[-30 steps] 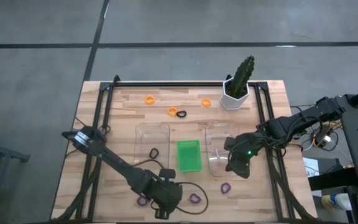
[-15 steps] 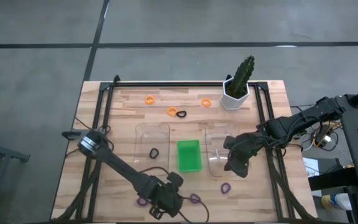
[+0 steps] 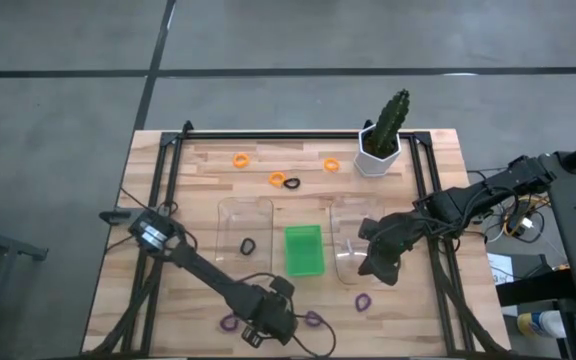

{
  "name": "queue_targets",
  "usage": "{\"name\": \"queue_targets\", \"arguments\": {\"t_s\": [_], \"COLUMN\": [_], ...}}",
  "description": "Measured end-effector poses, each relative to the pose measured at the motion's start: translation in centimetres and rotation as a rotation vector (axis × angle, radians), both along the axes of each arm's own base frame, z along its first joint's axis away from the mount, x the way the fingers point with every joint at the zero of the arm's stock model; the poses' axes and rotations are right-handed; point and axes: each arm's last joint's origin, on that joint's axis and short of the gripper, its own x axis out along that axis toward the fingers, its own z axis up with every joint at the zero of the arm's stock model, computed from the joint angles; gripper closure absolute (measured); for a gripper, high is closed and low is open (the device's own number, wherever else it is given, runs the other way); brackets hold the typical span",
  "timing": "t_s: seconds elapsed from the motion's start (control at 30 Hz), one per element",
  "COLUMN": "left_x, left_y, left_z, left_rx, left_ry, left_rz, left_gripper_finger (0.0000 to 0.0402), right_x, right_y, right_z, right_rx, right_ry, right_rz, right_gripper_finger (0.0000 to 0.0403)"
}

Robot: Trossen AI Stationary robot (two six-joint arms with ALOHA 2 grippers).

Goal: Sort spring keychains
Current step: Put the bottom black spring keychain into the left transparent bin

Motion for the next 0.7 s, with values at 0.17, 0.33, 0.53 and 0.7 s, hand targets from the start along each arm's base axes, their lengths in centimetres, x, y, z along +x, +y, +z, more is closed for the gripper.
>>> {"name": "queue_targets", "arguments": {"t_s": [0.17, 0.33, 0.53, 0.7], "left_x": [0.2, 0.5, 0.5, 0.9], "left_y": [1.0, 1.9, 1.9, 1.8], "left_z": [-0.5, -1.2, -1.3, -0.9], "left_rx": [0.022, -0.02, -0.024, -0.035], "left_ry": [0.014, 0.048, 0.047, 0.034], "left_rz": [0.043, 0.088, 0.09, 0.126], "left_gripper_finger": [0.0237, 0.0247, 0.0315, 0.0388], "right_x": [0.0, 0.0, 0.1, 0.1], "right_y": [0.0, 0.0, 0.0, 0.0], "right_z": [0.0, 0.0, 0.1, 0.1], "right_rx": [0.002, 0.002, 0.001, 0.001], "right_ry": [-0.004, -0.006, -0.01, -0.01], "right_rz": [0.0, 0.0, 0.002, 0.002], "right_gripper_finger": [0.0346, 0.0346, 0.0346, 0.0346]}}
